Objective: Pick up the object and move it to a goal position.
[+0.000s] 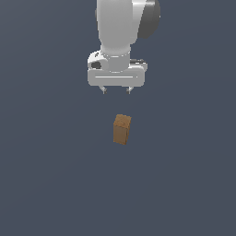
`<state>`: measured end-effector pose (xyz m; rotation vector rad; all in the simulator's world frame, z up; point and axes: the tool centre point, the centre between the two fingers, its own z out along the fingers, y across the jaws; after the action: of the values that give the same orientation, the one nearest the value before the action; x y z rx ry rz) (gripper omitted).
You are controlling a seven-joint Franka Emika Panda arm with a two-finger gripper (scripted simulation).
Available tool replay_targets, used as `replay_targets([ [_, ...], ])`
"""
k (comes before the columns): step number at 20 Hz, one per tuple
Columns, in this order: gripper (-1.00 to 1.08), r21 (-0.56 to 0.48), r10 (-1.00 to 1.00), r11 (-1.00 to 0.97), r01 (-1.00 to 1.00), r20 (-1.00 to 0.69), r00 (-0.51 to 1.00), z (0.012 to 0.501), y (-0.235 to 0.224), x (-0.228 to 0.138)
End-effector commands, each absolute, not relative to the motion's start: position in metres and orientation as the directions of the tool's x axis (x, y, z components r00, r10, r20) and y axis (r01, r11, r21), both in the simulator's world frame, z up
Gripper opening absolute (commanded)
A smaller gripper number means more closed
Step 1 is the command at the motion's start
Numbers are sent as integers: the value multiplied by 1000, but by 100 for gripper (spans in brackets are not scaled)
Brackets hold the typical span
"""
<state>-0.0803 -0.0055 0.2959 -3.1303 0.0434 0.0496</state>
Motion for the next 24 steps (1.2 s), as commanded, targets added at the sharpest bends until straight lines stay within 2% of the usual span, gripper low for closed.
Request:
replay_targets([
  [1, 100, -10, -28, -1000, -28, -32, 999, 296, -6, -80],
  [24, 100, 15, 89, -996, 89, -29, 996, 297, -3, -73],
])
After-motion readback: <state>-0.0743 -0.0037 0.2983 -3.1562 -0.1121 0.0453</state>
